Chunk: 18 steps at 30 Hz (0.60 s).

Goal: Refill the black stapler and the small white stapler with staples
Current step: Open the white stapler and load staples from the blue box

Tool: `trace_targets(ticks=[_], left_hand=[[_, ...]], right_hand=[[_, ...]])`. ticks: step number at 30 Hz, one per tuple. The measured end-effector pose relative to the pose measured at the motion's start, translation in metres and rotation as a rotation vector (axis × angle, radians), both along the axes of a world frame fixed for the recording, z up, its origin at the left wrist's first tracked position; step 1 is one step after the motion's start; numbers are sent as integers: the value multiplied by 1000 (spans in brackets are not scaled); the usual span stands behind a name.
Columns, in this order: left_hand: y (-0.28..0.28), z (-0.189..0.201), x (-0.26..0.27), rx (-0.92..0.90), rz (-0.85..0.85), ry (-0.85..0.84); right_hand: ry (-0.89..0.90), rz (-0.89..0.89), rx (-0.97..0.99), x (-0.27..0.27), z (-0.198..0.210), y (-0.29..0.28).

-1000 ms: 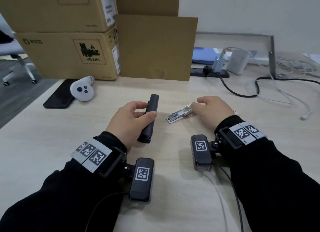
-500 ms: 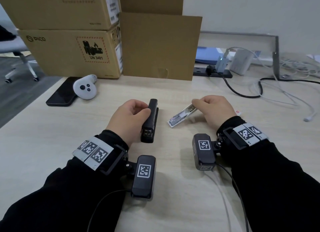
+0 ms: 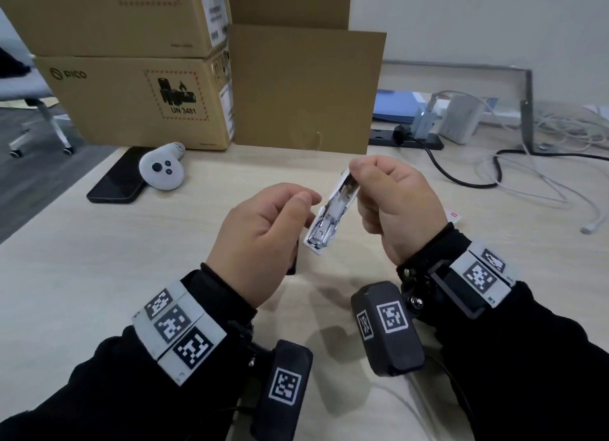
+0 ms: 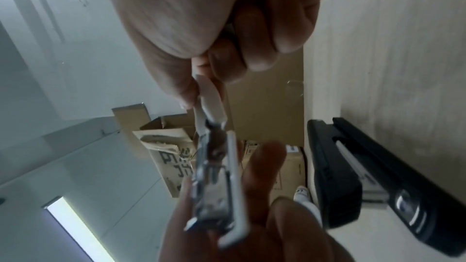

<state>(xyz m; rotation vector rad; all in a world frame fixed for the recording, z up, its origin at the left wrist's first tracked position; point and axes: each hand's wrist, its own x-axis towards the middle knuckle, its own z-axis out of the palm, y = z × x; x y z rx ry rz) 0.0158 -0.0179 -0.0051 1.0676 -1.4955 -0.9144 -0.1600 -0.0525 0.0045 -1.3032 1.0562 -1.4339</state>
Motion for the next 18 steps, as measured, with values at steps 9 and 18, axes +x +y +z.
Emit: trace_targets(ticks=[9, 18], left_hand=[[6, -1, -6, 442, -245, 399], [6, 3, -3, 451, -144, 620]], right_hand=[[14, 66, 93, 16, 0, 7], [48, 191, 251, 13, -14, 5]])
